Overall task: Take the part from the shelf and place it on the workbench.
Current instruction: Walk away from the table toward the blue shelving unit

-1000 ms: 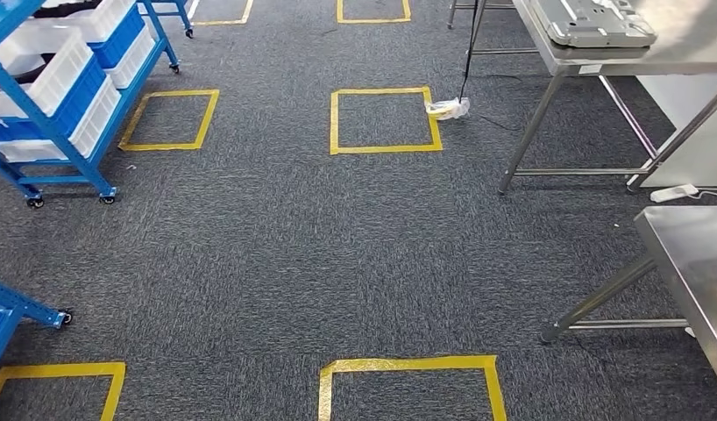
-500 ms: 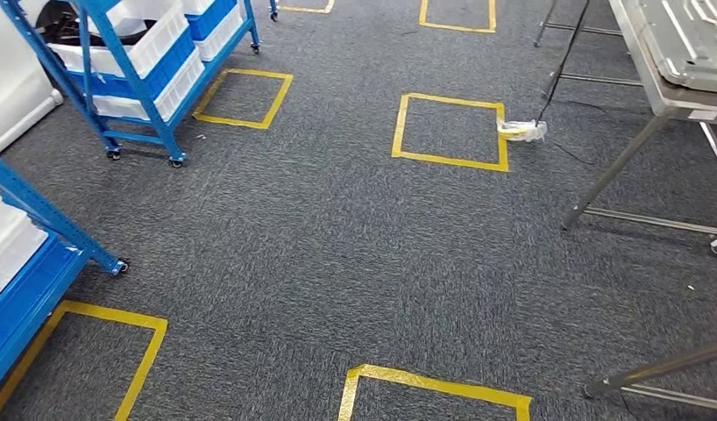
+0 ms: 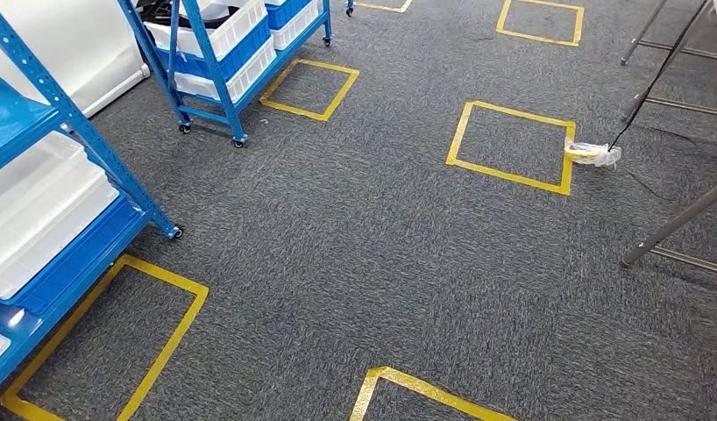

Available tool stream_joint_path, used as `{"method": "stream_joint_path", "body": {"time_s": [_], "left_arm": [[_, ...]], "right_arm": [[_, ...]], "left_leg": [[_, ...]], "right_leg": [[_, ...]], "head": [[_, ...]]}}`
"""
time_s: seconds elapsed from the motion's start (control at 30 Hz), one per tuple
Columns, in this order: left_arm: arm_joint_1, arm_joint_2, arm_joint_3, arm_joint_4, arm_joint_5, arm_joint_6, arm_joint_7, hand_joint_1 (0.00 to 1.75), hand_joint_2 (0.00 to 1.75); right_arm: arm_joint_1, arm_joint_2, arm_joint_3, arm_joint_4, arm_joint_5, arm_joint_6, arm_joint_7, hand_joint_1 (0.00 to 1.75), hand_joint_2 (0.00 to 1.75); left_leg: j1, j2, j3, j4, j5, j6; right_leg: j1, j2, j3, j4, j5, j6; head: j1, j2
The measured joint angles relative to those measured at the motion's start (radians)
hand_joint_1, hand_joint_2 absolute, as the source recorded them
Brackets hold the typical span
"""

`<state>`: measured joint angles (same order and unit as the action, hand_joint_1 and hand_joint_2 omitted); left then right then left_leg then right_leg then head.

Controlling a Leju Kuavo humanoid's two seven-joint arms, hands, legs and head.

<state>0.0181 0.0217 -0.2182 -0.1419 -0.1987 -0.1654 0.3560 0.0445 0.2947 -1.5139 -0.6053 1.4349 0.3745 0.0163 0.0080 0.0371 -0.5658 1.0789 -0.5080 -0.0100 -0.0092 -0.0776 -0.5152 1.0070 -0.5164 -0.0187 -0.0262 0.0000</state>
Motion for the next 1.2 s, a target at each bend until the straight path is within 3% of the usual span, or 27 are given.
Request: {"method": "stream_joint_path", "body": {"time_s": [0.07,0.13,0.17,0.23,0.3,0.33,0.37,0.4,0.43,0.47,0.5,0.53,0.6,0.67,0.73,0.8,0.87,0.9,0.97,1.03,1.1,1.17,1.2], "left_arm": [[0.000,0.000,0.000,0.000,0.000,0.000,-0.001,0.00,0.00],[0.003,0.000,0.000,0.000,0.000,0.000,-0.002,0.00,0.00],[0.005,-0.001,0.000,0.000,0.000,0.000,-0.002,0.00,0.00],[0.003,-0.002,0.000,0.000,0.000,0.000,-0.002,0.00,0.00],[0.000,-0.003,0.000,0.000,0.000,0.000,-0.002,0.00,0.00],[-0.001,-0.003,0.000,0.000,0.000,0.000,-0.002,0.00,0.00],[-0.001,-0.003,0.000,0.000,0.000,-0.001,-0.003,0.00,0.00],[-0.001,-0.003,0.000,0.000,0.000,-0.001,-0.003,0.00,0.00],[-0.001,-0.004,0.000,0.000,-0.001,-0.002,-0.004,0.00,0.00],[-0.001,-0.005,0.000,0.000,-0.001,-0.002,-0.005,0.00,0.00],[-0.001,-0.007,0.000,0.000,-0.002,-0.002,-0.006,0.00,0.00],[-0.003,-0.008,0.000,0.000,-0.003,-0.002,-0.007,0.00,0.00],[-0.004,-0.008,-0.001,0.000,-0.005,-0.002,-0.008,0.00,0.00],[0.000,-0.008,-0.001,0.000,-0.008,-0.002,-0.009,0.00,0.00],[0.000,-0.009,-0.002,0.000,-0.011,0.000,-0.009,0.00,0.00],[-0.005,-0.010,-0.003,0.000,-0.012,0.001,-0.009,0.00,0.00],[-0.006,-0.010,-0.004,0.000,-0.013,0.002,-0.009,0.00,0.00],[-0.005,-0.011,-0.004,0.000,-0.013,0.002,-0.009,0.00,0.00],[-0.003,-0.011,-0.005,0.000,-0.013,0.003,-0.009,0.00,0.00],[-0.002,-0.010,-0.005,0.000,-0.013,0.003,-0.008,0.00,0.00],[-0.002,-0.010,-0.005,0.000,-0.014,0.003,-0.008,0.00,0.00],[0.001,-0.010,-0.005,0.000,-0.014,0.003,-0.007,0.00,0.00],[0.002,-0.011,-0.005,0.000,-0.015,0.004,-0.007,0.00,0.00]], "right_arm": [[-0.003,-0.002,-0.003,0.004,0.004,0.000,-0.002,0.00,0.00],[-0.009,-0.004,-0.006,0.008,0.007,-0.001,-0.003,0.00,0.00],[-0.012,-0.005,-0.007,0.009,0.009,-0.001,-0.003,0.00,0.00],[-0.014,-0.008,-0.008,0.012,0.011,-0.001,-0.004,0.00,0.00],[-0.013,-0.010,-0.011,0.016,0.014,-0.001,-0.005,0.00,0.00],[-0.012,-0.011,-0.013,0.017,0.016,-0.001,-0.006,0.00,0.00],[-0.011,-0.013,-0.015,0.018,0.018,-0.001,-0.007,0.00,0.00],[-0.011,-0.015,-0.017,0.019,0.019,-0.001,-0.009,0.00,0.00],[-0.011,-0.017,-0.019,0.020,0.021,-0.001,-0.011,0.00,0.00],[-0.011,-0.019,-0.021,0.021,0.023,-0.001,-0.013,0.00,0.00],[-0.011,-0.021,-0.023,0.022,0.025,-0.001,-0.014,0.00,0.00],[-0.011,-0.022,-0.026,0.023,0.028,-0.001,-0.016,0.00,0.00],[-0.011,-0.023,-0.031,0.024,0.035,-0.002,-0.018,0.00,0.00],[-0.012,-0.025,-0.032,0.025,0.041,-0.002,-0.019,0.00,0.00],[-0.013,-0.027,-0.032,0.026,0.046,-0.003,-0.019,0.00,0.00],[-0.012,-0.028,-0.034,0.027,0.052,-0.003,-0.021,0.00,0.00],[-0.011,-0.028,-0.035,0.028,0.055,-0.004,-0.022,0.00,0.00],[-0.011,-0.029,-0.035,0.029,0.056,-0.004,-0.022,0.00,0.00],[-0.013,-0.029,-0.035,0.030,0.059,-0.005,-0.024,0.00,0.00],[-0.014,-0.029,-0.035,0.033,0.062,-0.005,-0.025,0.00,0.00],[-0.016,-0.029,-0.035,0.035,0.065,-0.004,-0.025,0.00,0.00],[-0.020,-0.029,-0.035,0.036,0.067,-0.003,-0.026,0.00,0.00],[-0.022,-0.030,-0.035,0.037,0.067,-0.002,-0.026,0.00,0.00]], "left_leg": [[-0.007,0.024,0.040,-0.077,0.020,0.010],[-0.011,0.010,0.038,-0.084,0.020,0.020],[-0.009,0.001,0.041,-0.088,0.023,0.025],[-0.004,-0.017,0.046,-0.099,0.032,0.039],[-0.003,-0.034,0.046,-0.102,0.036,0.047],[-0.004,-0.044,0.045,-0.101,0.036,0.048],[-0.005,-0.055,0.044,-0.099,0.036,0.048],[-0.005,-0.069,0.044,-0.096,0.035,0.047],[-0.004,-0.082,0.044,-0.092,0.033,0.045],[-0.004,-0.096,0.044,-0.088,0.030,0.043],[-0.004,-0.108,0.042,-0.082,0.026,0.039],[-0.004,-0.120,0.038,-0.076,0.023,0.034],[-0.003,-0.143,0.028,-0.069,0.022,0.022],[0.000,-0.157,0.021,-0.069,0.024,0.008],[0.001,-0.120,0.004,-0.033,0.000,-0.001],[0.001,-0.066,-0.048,0.076,-0.060,-0.007],[0.003,-0.051,-0.103,0.185,-0.102,-0.009],[0.003,-0.048,-0.111,0.200,-0.099,-0.009],[0.001,-0.034,-0.066,0.118,-0.042,-0.003],[-0.007,0.010,0.002,-0.011,0.011,0.010],[-0.018,0.034,0.025,-0.064,0.020,0.020],[-0.018,0.014,0.025,-0.070,0.023,0.029],[-0.015,0.004,0.028,-0.077,0.027,0.034]], "right_leg": [[0.002,-0.016,0.007,0.000,-0.005,0.010],[0.002,-0.031,0.014,-0.002,-0.007,0.022],[0.000,-0.027,0.016,0.002,-0.011,0.027],[-0.003,0.013,0.000,0.050,-0.048,0.036],[-0.006,0.060,-0.055,0.168,-0.114,0.039],[-0.007,0.068,-0.086,0.229,-0.139,0.040],[-0.007,0.072,-0.108,0.268,-0.146,0.040],[-0.007,0.074,-0.113,0.271,-0.131,0.040],[-0.007,0.077,-0.101,0.236,-0.099,0.040],[-0.009,0.089,-0.076,0.173,-0.057,0.039],[-0.011,0.115,-0.049,0.110,-0.027,0.037],[-0.012,0.140,-0.030,0.061,-0.009,0.036],[-0.012,0.167,-0.018,0.029,-0.009,0.032],[-0.011,0.145,-0.017,0.023,-0.005,0.021],[-0.012,0.117,-0.011,0.013,-0.001,0.007],[-0.010,0.086,-0.008,0.008,-0.001,-0.003],[-0.005,0.053,-0.008,0.009,-0.005,-0.007],[-0.003,0.039,-0.007,0.010,-0.007,-0.008],[-0.001,0.014,-0.002,0.012,-0.013,-0.006],[0.002,-0.007,0.007,0.013,-0.020,-0.001],[0.004,-0.026,0.012,0.013,-0.026,0.008],[0.004,-0.040,0.020,0.010,-0.028,0.019],[0.003,-0.030,0.022,0.013,-0.034,0.025]], "head": [[0.001,0.000],[0.001,0.000],[0.001,0.000],[0.002,0.000],[0.004,0.000],[0.004,0.000],[0.004,0.000],[0.004,0.000],[0.004,0.000],[0.004,0.000],[0.004,0.000],[0.004,0.000],[0.003,0.000],[0.003,0.000],[0.000,0.000],[-0.004,0.000],[-0.005,0.000],[-0.005,0.000],[-0.005,0.000],[-0.005,0.000],[-0.005,0.000],[-0.005,0.000],[-0.004,0.000]]}}
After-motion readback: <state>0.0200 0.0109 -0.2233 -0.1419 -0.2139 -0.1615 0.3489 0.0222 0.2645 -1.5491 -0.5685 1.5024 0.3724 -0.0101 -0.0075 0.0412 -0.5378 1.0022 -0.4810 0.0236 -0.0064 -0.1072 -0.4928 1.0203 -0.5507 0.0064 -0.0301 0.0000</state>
